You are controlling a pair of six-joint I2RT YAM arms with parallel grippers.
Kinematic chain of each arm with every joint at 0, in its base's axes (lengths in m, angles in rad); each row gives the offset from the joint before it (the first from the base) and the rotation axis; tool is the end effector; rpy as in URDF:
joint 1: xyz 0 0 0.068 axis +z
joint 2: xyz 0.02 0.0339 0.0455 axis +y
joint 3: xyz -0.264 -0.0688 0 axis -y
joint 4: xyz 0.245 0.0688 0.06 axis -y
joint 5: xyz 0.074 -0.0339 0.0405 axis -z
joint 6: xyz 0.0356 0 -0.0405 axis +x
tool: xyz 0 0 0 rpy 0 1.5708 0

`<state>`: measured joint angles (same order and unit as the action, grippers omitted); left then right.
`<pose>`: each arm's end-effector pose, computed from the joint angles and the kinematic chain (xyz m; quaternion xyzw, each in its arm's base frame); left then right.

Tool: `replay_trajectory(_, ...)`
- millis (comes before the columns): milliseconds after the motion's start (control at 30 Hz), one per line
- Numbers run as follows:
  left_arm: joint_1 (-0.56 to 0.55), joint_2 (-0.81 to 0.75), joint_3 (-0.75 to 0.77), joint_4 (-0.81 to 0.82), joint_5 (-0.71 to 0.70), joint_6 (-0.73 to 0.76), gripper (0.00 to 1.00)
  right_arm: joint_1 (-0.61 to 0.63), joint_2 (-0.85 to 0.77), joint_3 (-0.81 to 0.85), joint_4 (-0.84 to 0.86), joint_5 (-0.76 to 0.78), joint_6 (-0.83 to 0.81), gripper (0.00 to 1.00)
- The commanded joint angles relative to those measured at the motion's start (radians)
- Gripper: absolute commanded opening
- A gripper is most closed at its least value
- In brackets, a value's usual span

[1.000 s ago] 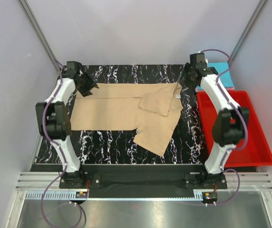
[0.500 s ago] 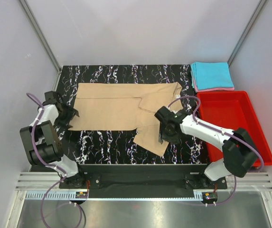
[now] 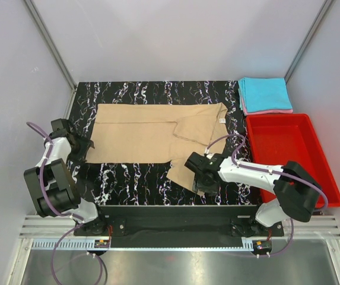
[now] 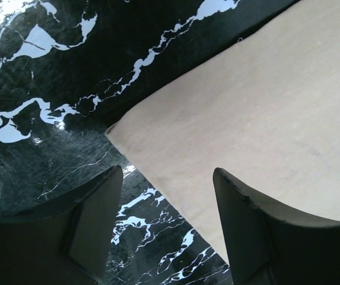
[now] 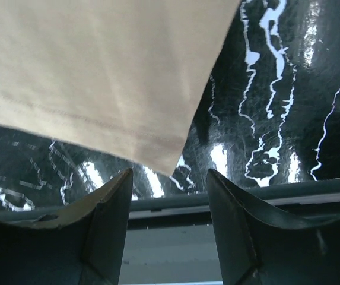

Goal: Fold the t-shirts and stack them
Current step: Fold the tshirt

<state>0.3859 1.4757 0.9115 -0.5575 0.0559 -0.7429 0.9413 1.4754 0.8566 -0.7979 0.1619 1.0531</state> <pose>0.2616 0.1042 0.1973 -0.5160 0.8267 -0.0663 0.2142 0.1495 0.1955 0.1752 0.0617 0.9919 0.0207 0.1093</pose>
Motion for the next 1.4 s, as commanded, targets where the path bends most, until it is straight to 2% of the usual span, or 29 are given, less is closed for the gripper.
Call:
replay_trajectory(0, 0.007, -0.031, -0.01, 0.041, -0.024, -0.01, 0.67, 0.007, 0.022, -0.031, 0.054, 0.074, 0.122, 0.59)
replay_trajectory(100, 0.007, -0.04, -0.014, 0.042, -0.028, -0.009, 0.67, 0.007, 0.039, -0.045, 0.095, 0.088, 0.13, 0.58)
replay_trajectory(200, 0.008, -0.045, -0.022, 0.041, -0.039, -0.007, 0.66, 0.008, 0.037, -0.07, 0.112, 0.094, 0.133, 0.46)
replay_trajectory(367, 0.007, -0.072, -0.042, 0.03, -0.09, -0.038, 0.64, 0.008, 0.005, -0.116, 0.132, 0.096, 0.136, 0.18)
replay_trajectory(500, 0.007, -0.118, -0.06, 0.03, -0.131, -0.07, 0.63, 0.007, -0.013, -0.103, 0.118, 0.097, 0.122, 0.03)
replay_trajectory(767, 0.008, -0.16, -0.066, -0.015, -0.209, -0.09, 0.58, 0.008, -0.066, -0.044, 0.066, 0.088, 0.084, 0.0)
replay_trajectory(900, 0.007, -0.196, -0.175, 0.03, -0.166, -0.153, 0.52, 0.007, -0.087, -0.024, 0.075, 0.077, 0.051, 0.0)
replay_trajectory(1000, 0.007, -0.201, -0.256, 0.106, -0.146, -0.193, 0.53, 0.008, -0.092, -0.011, 0.109, 0.054, 0.013, 0.0)
replay_trajectory(1167, 0.008, -0.146, -0.281, 0.169, -0.116, -0.26, 0.6, 0.008, -0.095, -0.021, 0.163, 0.024, -0.047, 0.0)
replay_trajectory(1367, 0.01, -0.167, -0.26, 0.12, -0.24, -0.32, 0.6, 0.007, -0.116, -0.011, 0.163, 0.027, -0.097, 0.0)
